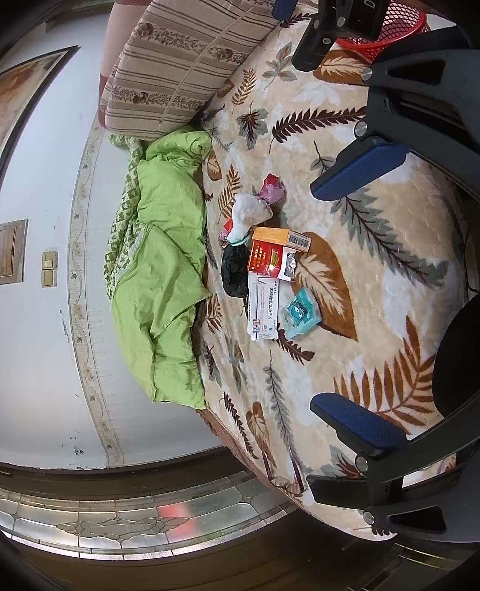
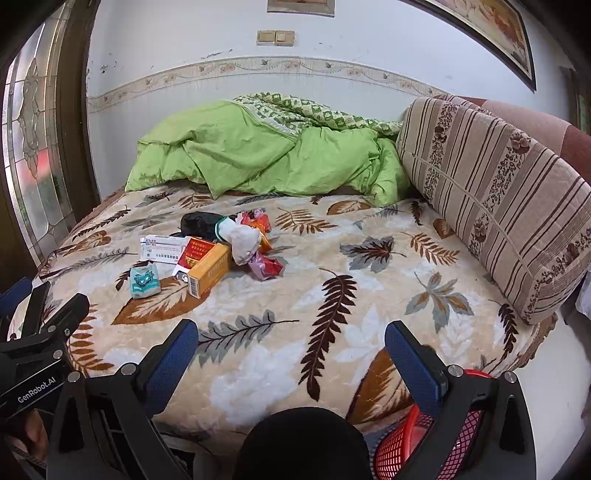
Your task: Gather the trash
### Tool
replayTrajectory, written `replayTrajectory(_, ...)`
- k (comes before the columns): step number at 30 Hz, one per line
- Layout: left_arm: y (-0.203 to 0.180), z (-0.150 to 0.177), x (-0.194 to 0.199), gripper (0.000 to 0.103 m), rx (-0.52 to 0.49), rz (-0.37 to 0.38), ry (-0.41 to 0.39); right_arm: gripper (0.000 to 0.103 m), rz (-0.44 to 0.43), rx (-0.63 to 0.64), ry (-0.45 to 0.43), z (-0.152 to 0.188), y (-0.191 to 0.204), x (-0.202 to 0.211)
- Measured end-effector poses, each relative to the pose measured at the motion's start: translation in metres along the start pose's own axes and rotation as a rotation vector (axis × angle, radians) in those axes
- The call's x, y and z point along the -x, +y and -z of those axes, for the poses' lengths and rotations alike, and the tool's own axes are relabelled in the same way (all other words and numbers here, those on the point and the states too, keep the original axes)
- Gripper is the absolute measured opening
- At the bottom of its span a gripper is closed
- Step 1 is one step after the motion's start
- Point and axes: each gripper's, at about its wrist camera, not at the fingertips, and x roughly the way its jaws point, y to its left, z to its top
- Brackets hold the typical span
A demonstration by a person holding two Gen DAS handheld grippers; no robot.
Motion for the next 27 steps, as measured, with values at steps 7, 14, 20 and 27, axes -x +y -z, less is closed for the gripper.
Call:
replayTrajectory(7,-0.0009,0.0018,0.0002,0.103,0.001,0.003,0.000,0.102,-0.001,0.003,0.003,-0.0014,0.0009,-0.0013)
replayTrajectory(14,-0.0033,0.0023,-0.0006,0.103,-0.004,0.002,0.004,0.102,-0.001,0.002,0.006,-0.0010,0.0022,-0.0013)
replayTrajectory(20,-0.0035,0.0025,-0.0007,0.103,-0.004,0.002,0.004,0.102,-0.002,0.001,0.009,-0.0009,0.0024,-0.0019)
replayTrajectory(27,-0.0061,0.0062,-0.0018,0.103,-0.004,0.005,0.010,0.102,-0.004,-0.001,0.015,0.0003,0.0032,-0.0025)
